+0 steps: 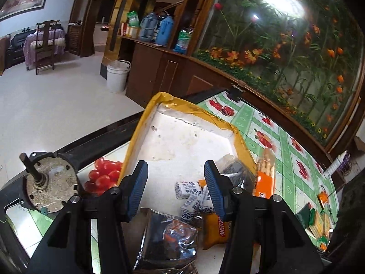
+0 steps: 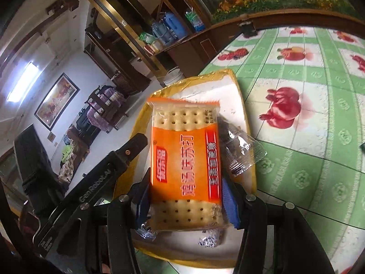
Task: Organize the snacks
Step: 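Carry the clear bag and orange cracker pack over the tray with both grippers, then release the clear bag and orange cracker pack into the tray with both grippers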
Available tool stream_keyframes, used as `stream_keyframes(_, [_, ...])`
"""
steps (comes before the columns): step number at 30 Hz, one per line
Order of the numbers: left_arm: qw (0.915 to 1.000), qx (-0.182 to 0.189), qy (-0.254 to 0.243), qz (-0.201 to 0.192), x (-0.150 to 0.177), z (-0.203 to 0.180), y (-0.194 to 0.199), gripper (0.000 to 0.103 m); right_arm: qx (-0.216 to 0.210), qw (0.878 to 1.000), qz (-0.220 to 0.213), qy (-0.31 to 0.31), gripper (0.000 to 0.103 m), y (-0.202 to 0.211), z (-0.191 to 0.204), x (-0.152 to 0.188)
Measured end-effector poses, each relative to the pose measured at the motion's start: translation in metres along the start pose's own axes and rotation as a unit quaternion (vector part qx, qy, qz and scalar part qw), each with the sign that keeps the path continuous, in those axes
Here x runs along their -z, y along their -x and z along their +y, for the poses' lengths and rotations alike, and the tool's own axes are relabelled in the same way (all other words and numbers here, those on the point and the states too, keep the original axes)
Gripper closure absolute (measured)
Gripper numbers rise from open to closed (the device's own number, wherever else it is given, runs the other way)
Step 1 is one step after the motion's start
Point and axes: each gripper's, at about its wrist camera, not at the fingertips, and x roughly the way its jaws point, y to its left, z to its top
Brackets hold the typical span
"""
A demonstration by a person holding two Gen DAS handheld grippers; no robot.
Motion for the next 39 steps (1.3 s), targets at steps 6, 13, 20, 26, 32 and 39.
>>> stream_keyframes(6, [0.9995,-0.013,0.019,-0.021,-0.001,0.007,0.007,0.053,0.001,1.0,0.014,-0.019,0.048,-0.023,-0.001,-0.012])
stream_keyframes(13, [0.9988,-0.023,0.026,-0.034,-0.003,0.009,0.007,0.053,0.019,0.999,0.022,-0.023,0.046,-0.045,0.0,-0.035])
stream_keyframes(20, [0.9992,-0.022,0.012,-0.031,-0.002,0.004,0.006,0.053,-0.013,0.999,0.023,-0.044,0.038,-0.035,-0.013,-0.036])
stream_keyframes(26, [0.9994,-0.018,0.009,-0.027,-0.002,0.003,0.004,0.052,-0.04,0.998,0.006,-0.049,0.039,-0.015,-0.013,-0.04])
stream_keyframes(32, [0.9991,-0.01,-0.013,-0.039,0.0,-0.007,0.009,0.049,-0.03,0.998,-0.03,-0.041,0.038,0.016,-0.018,-0.043])
stream_keyframes(39, [0.9966,0.004,-0.062,-0.054,0.005,-0.026,0.016,0.045,0.016,0.997,-0.067,-0.03,0.032,0.059,-0.038,-0.032])
